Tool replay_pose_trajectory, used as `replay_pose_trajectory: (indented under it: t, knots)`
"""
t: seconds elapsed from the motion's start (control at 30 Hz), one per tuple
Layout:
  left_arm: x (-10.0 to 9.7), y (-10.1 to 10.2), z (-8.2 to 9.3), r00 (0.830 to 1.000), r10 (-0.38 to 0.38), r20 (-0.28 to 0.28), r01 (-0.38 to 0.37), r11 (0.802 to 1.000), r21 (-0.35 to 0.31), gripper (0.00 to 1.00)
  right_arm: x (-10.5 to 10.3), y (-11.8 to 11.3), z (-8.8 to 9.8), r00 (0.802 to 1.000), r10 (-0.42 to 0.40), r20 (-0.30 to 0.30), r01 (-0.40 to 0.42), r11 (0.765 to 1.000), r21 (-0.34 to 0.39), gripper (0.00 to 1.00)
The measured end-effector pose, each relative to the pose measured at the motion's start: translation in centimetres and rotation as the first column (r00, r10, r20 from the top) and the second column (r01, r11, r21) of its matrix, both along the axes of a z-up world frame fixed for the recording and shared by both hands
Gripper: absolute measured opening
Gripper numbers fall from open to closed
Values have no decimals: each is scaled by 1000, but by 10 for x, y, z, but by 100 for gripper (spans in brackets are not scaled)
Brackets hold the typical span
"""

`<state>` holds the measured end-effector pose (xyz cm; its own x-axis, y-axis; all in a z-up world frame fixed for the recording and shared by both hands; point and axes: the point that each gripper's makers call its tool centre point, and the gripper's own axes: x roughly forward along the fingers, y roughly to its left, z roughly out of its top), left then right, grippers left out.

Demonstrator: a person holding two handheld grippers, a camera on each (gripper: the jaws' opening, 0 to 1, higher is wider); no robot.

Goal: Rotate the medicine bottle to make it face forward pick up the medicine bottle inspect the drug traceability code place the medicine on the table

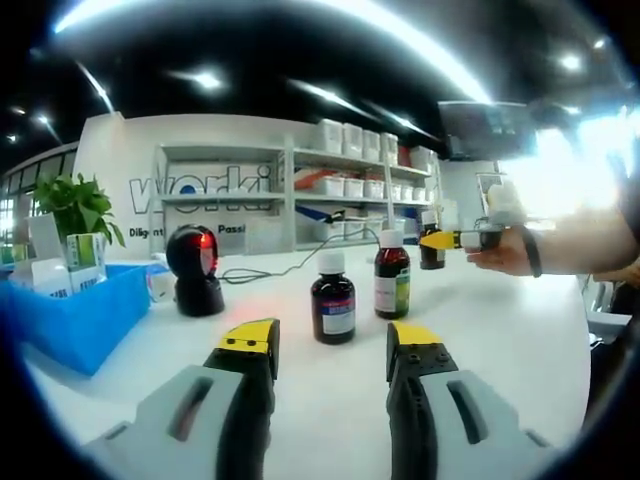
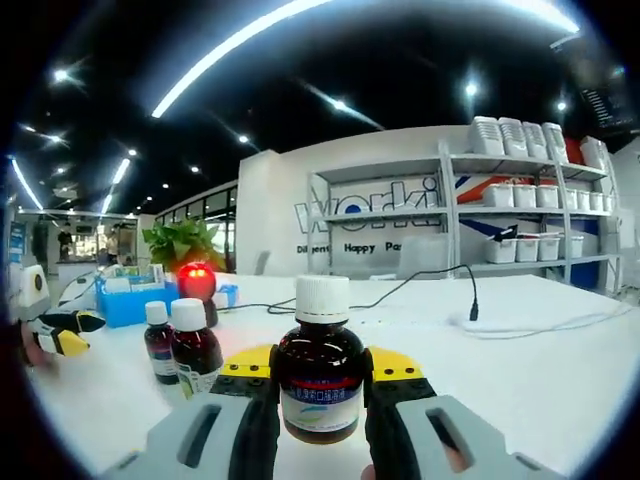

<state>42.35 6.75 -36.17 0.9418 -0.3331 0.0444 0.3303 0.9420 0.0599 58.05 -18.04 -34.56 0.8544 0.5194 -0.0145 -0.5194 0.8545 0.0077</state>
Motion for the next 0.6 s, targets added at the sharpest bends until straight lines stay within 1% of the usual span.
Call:
replay_pose_trajectory:
  t: [0.1,0.27,0.33,0.4,0.47,0.6]
  knots:
    - [0,0,0,1000,-2,0,2,1000,2,34,-1,4,-6,1000,-4,-4,4,1000,-19,28]
    - [0,0,0,1000,0,1,0,1000,1,34,-3,8,-11,1000,-10,-12,9,1000,-27,28]
    - [0,0,0,1000,0,2,0,1000,1,34,-1,8,-19,999,-21,-25,20,999,-49,28]
    - [0,0,0,1000,0,2,0,1000,2,34,-2,9,-24,999,-25,-31,23,998,-54,28]
    - [0,1,0,1000,1,2,-1,1000,2,34,-4,10,-25,999,-27,-40,25,998,-50,28]
    - [0,0,0,1000,1,2,-1,1000,2,34,-3,11,-26,999,-33,-37,31,998,-59,28]
